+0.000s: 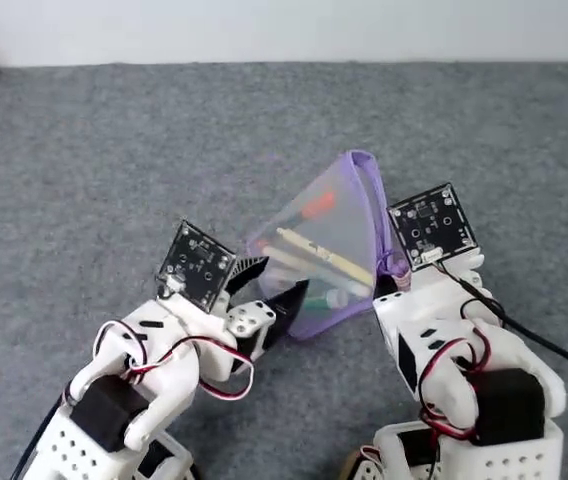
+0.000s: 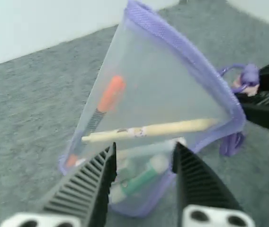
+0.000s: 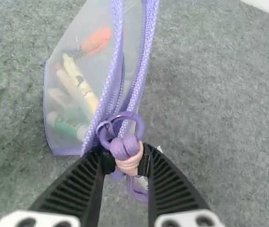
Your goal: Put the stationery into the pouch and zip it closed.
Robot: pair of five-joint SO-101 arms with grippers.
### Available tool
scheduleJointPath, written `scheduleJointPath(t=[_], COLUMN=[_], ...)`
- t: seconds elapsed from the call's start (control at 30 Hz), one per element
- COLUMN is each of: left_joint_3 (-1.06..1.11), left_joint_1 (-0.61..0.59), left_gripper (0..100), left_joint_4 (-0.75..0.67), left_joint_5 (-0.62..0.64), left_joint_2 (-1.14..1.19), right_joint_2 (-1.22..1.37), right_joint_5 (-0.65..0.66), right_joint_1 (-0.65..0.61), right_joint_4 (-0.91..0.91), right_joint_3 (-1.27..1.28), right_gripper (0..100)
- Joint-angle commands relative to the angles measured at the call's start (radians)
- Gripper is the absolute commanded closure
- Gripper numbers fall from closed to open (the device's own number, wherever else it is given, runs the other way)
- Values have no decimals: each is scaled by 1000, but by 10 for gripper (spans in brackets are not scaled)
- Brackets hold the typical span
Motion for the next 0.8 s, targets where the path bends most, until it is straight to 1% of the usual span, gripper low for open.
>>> scheduleJointPath(t=[0.0,0.17,0.43,0.6,0.77], left_joint_3=[-25,-18,-18,-15,18], left_joint_1=[14,15,26,77,89], left_gripper=[756,754,754,754,754], left_joint_4=[-60,-147,-183,-178,-183], left_joint_5=[77,94,94,97,97], left_joint_2=[-8,-6,-6,-6,-6], right_joint_2=[18,19,27,27,28], right_joint_5=[-5,-3,-2,83,133], right_joint_1=[-8,-51,-179,-188,-191], right_joint_4=[-25,-111,-245,-314,-335], right_joint_3=[68,-17,-115,-124,-124], right_gripper=[991,991,991,991,991])
